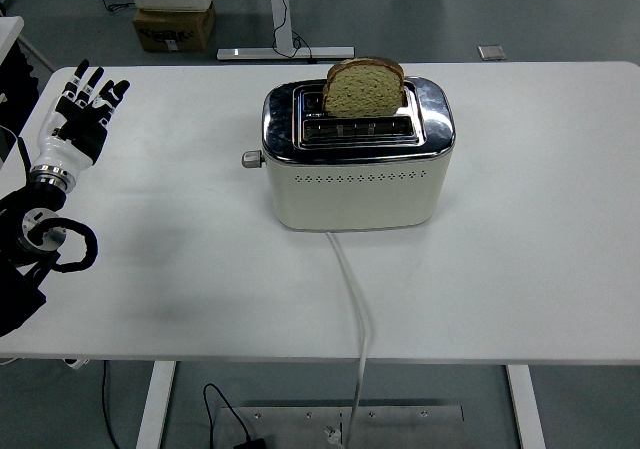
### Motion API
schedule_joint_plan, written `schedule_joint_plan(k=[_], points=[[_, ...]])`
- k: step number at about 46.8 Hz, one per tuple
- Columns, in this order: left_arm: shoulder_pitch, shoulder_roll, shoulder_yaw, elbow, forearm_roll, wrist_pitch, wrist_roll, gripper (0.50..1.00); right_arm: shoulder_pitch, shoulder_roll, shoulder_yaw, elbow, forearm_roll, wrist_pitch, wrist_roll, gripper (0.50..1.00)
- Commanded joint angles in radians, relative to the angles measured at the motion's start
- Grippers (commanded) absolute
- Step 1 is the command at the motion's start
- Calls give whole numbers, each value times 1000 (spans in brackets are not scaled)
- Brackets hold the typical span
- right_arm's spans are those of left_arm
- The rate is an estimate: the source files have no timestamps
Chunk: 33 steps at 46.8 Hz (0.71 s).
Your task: Press down toaster
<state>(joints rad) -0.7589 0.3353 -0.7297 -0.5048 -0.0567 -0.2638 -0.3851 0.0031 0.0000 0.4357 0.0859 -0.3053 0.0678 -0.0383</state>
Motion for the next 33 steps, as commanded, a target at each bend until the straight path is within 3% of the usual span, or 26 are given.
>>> schedule_joint_plan(k=[1, 33], points=[[1, 1, 0, 0, 0, 0, -1, 1000, 0, 0, 0, 0, 0, 0, 0, 998], [-14, 16, -4, 0, -11, 8, -1, 1000, 0, 0, 0, 0, 0, 0, 0, 998]])
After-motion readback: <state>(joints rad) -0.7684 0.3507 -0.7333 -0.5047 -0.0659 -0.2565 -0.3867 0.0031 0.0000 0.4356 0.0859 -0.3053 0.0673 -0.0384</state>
